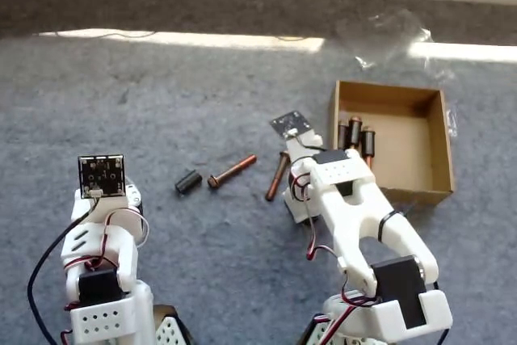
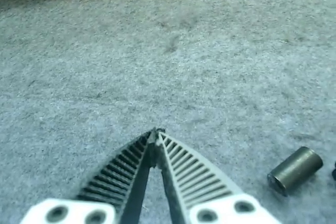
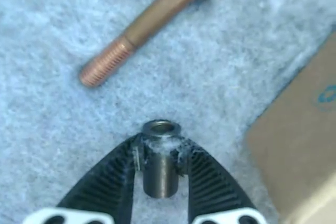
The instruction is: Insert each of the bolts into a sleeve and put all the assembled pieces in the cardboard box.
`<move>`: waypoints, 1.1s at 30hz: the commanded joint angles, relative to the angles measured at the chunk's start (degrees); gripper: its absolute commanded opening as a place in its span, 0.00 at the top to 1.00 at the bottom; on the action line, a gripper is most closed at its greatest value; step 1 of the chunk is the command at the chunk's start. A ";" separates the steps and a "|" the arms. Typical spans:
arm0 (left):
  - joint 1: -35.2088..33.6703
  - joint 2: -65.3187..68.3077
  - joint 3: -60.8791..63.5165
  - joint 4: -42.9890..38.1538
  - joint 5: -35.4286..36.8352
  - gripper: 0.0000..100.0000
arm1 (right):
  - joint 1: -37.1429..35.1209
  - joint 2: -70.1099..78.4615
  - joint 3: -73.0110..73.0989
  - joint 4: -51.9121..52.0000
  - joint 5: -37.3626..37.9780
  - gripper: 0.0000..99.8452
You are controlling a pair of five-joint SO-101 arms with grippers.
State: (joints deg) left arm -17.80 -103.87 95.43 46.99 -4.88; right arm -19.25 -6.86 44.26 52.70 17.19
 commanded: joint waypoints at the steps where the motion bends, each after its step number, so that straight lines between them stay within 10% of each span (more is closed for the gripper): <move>1: 0.92 -0.92 0.22 -1.49 -0.35 1.00 | 0.66 -2.42 -1.89 4.35 -0.26 0.99; 16: 1.01 -0.92 0.22 -1.58 -0.35 1.00 | 0.75 -28.79 -19.30 23.16 -0.53 0.99; 33: 4.35 -0.92 0.40 -1.32 -0.35 1.00 | 3.82 -67.38 -1.19 22.29 -0.62 0.99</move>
State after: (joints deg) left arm -14.29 -103.87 95.60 46.64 -4.88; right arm -18.11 -69.45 41.19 76.70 17.19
